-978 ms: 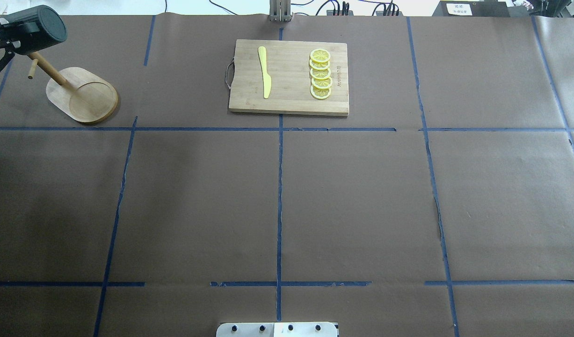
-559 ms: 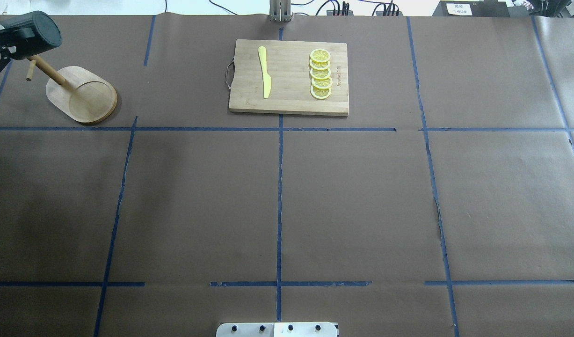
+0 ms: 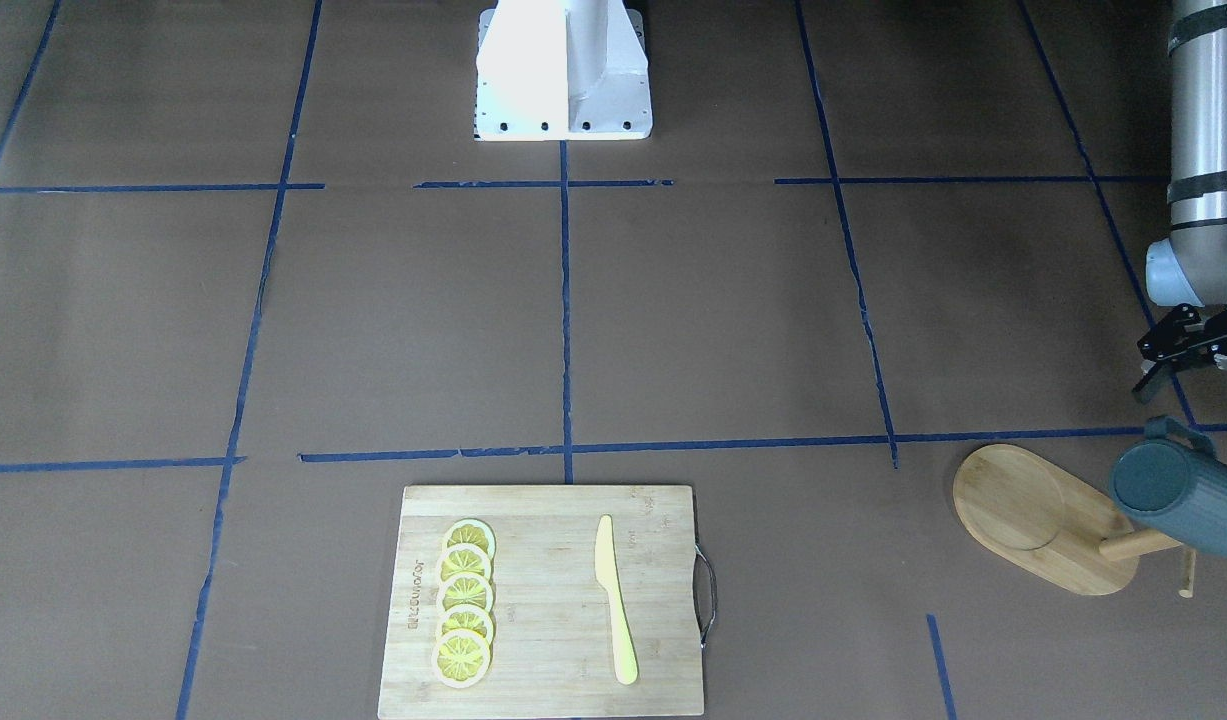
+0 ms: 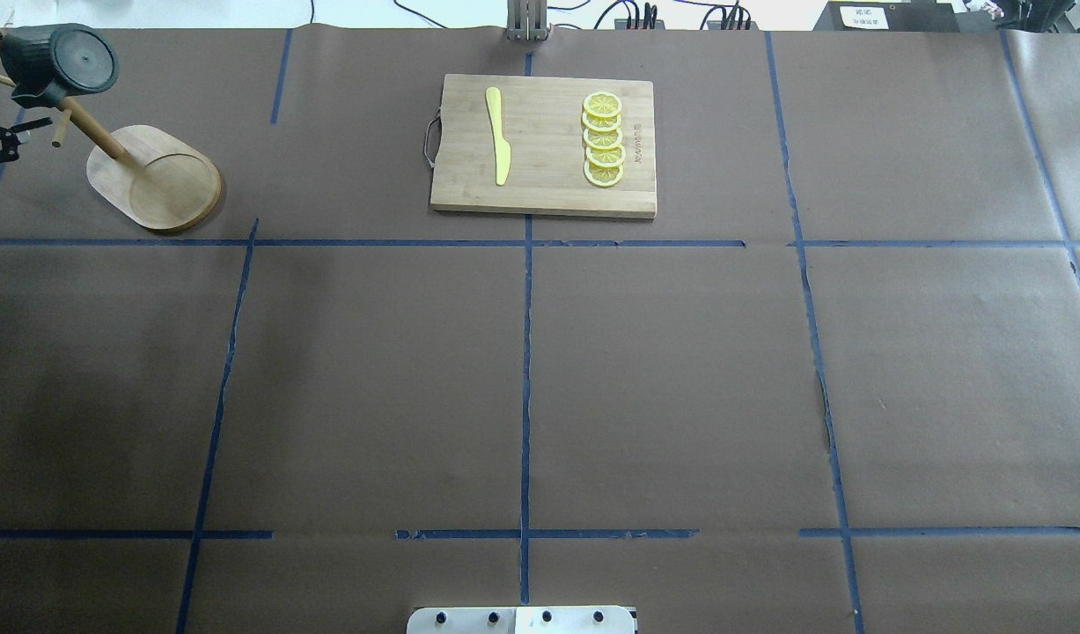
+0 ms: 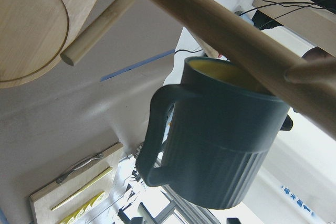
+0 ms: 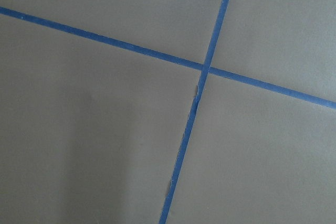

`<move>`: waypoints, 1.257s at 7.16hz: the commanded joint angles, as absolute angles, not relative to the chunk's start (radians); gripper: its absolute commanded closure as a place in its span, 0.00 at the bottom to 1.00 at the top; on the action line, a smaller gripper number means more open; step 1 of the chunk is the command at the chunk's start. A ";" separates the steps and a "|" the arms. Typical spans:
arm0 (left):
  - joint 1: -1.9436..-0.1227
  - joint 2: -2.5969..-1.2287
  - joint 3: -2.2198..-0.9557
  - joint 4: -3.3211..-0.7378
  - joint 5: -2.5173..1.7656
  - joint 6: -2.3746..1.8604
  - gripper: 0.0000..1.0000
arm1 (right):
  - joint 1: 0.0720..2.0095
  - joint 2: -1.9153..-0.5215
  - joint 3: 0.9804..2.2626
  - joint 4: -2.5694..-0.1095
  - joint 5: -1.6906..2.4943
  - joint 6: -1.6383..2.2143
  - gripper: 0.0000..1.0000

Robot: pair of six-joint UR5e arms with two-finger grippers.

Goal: Hang cup on storage rack
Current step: 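Hook the mug handle over a rack peg with the left gripper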

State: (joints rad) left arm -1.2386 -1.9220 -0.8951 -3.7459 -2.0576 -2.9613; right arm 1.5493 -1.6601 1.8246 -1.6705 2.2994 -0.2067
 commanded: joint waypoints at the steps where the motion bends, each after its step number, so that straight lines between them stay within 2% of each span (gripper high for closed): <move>1: -1.241 -1.921 -0.914 -3.747 -2.069 -2.944 0.00 | 1.549 -1.661 1.824 -1.671 2.299 -0.206 0.00; 6: -1.377 -1.922 -0.923 -3.653 -2.555 -2.249 0.00 | 1.549 -1.663 1.819 -1.672 2.301 -0.206 0.00; 9: -1.394 -1.890 -0.922 -3.570 -2.655 -1.816 0.00 | 1.549 -1.663 1.819 -1.672 2.301 -0.204 0.00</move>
State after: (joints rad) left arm -1.3897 -1.9098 -0.9238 -3.6109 -2.6186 -1.9962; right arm 1.5493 -1.6627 1.8194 -1.6720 2.3009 -0.2042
